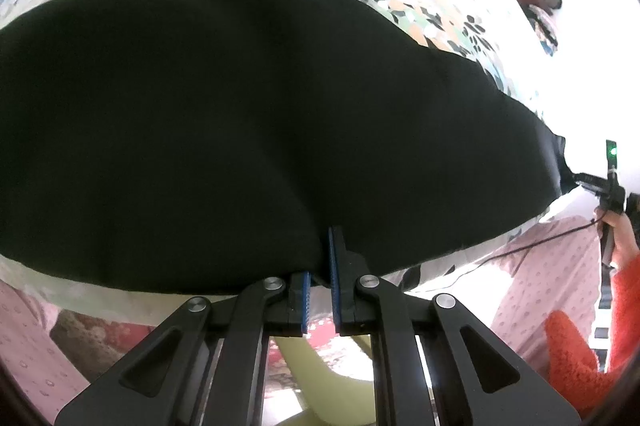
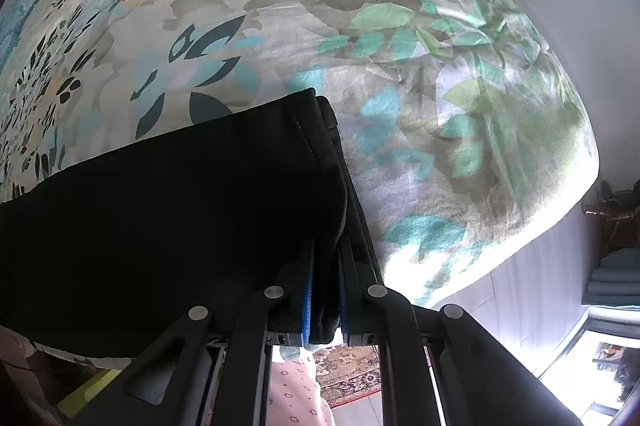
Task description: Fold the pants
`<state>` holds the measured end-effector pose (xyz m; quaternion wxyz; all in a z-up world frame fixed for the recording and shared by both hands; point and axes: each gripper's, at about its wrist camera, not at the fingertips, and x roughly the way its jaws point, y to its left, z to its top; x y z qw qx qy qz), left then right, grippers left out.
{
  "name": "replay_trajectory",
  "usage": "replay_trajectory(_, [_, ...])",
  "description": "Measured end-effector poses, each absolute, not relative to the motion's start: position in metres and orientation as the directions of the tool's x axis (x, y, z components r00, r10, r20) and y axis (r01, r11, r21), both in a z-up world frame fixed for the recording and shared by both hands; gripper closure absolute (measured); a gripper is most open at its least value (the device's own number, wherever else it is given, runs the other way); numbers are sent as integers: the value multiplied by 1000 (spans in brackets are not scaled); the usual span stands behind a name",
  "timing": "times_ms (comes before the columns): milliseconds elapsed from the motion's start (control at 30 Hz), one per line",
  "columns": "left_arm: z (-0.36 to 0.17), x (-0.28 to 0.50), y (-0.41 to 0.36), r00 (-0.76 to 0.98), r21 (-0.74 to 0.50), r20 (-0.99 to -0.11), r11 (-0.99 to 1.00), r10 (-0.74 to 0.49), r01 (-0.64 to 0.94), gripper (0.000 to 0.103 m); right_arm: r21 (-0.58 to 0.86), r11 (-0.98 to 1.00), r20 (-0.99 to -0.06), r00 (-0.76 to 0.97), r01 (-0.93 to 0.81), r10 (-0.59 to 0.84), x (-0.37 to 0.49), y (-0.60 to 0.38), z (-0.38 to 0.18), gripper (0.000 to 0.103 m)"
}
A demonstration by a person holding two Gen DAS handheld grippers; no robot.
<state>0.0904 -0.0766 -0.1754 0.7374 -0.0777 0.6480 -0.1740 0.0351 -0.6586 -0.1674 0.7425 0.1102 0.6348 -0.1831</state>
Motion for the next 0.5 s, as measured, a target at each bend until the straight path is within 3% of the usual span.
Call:
replay_trajectory(300, [-179,86,-78,73,-317,-940,932,-334,178,95,-79,908,-984,112,412,-136,37,-656,-169,93])
replay_trajectory(500, [-182,81,-73,22,-317,-945,932,-326,177,87,-84,908,-984,108,410,-140,40,-656,-170,93])
